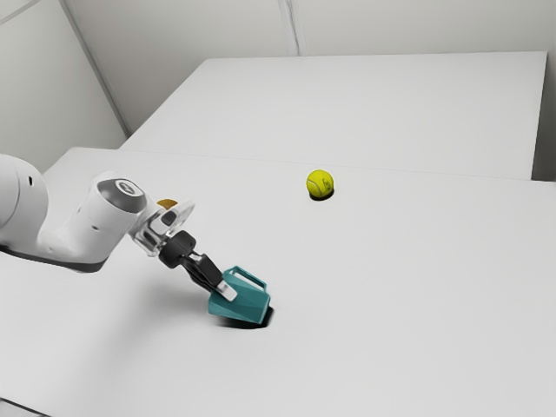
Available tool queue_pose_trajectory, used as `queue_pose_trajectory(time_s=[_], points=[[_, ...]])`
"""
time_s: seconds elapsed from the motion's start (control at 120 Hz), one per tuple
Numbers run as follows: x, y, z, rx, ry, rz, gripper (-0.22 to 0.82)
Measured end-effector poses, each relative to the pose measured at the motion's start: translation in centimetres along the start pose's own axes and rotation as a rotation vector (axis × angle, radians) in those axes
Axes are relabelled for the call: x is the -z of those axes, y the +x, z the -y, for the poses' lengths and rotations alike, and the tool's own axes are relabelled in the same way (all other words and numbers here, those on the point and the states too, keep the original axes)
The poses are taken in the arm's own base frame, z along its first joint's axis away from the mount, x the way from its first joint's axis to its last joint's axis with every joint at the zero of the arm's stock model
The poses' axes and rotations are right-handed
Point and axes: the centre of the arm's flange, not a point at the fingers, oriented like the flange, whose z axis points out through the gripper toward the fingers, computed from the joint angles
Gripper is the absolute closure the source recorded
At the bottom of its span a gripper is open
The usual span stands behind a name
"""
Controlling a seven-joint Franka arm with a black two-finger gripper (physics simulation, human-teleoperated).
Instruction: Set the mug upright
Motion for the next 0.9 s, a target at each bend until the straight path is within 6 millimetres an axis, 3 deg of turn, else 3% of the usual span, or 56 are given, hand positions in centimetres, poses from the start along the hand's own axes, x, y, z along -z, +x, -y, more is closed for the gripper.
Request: queue_pose_trajectory(time_s=[0.133, 0.35, 0.692, 0.9], points=[[0.2, 0.2, -0.6, -0.024, 0.01, -0.001, 0.75], [0.6, 1.9, -4.2, -0.128, 0.118, 0.025, 0.77], [1.0, 5.7, -9.1, -0.29, 0.575, 0.244, 0.78], [0.3, 7.2, -10.4, -0.288, 0.79, 0.326, 0.78]])
